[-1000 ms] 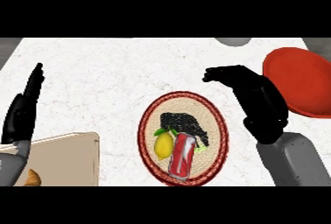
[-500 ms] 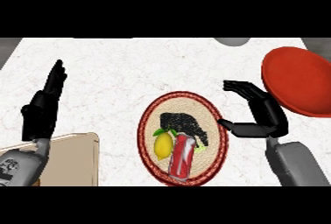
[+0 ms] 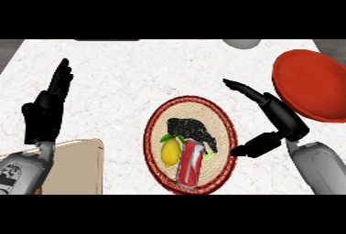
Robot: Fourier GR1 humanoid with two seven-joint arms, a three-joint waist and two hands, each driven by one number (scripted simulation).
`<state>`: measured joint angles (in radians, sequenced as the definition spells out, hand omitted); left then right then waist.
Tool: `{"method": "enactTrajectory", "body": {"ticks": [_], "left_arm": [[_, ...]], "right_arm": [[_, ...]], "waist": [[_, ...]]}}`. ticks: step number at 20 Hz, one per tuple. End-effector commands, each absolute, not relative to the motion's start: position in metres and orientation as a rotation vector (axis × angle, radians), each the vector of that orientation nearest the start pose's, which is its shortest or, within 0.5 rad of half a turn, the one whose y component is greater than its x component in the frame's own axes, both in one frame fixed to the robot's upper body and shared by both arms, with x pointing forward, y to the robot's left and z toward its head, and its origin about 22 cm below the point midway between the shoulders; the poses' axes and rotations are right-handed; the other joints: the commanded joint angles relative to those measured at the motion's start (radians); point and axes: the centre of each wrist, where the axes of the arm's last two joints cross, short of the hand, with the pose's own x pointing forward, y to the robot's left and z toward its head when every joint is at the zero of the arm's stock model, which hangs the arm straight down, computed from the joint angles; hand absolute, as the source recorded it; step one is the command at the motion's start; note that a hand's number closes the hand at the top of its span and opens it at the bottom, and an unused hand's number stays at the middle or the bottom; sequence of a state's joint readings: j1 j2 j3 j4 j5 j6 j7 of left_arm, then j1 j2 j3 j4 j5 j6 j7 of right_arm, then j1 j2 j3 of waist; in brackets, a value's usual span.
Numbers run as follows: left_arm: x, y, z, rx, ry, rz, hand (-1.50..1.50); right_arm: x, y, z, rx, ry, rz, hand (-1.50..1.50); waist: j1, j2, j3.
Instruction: Pick the lemon from the placemat and place it in the bowl
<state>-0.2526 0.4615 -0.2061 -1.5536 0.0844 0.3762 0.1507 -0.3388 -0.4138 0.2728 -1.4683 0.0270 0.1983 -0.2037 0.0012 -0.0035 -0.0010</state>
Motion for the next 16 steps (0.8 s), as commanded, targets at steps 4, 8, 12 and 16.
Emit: {"method": "enactTrajectory", "body": {"ticks": [4,8,12,16], "left_arm": [[0.298,0.257,0.086,0.379,-1.656,-0.185,0.0],[0.286,0.263,0.078,0.379,-1.65,-0.188,0.0],[0.297,0.264,0.085,0.38,-1.66,-0.172,0.0],[0.29,0.265,0.08,0.368,-1.654,-0.176,0.0]], "right_arm": [[0.311,-0.184,0.116,-0.112,-1.603,1.219,-1.5],[0.314,-0.131,0.133,-0.085,-1.498,1.35,-1.5],[0.312,-0.099,0.133,-0.038,-1.452,1.414,-1.5],[0.301,-0.076,0.114,-0.02,-1.373,1.491,-1.5]], "waist": [[0.002,0.001,-0.001],[0.019,0.001,-0.001],[0.008,0.004,0.0],[0.008,0.004,0.001]]}}
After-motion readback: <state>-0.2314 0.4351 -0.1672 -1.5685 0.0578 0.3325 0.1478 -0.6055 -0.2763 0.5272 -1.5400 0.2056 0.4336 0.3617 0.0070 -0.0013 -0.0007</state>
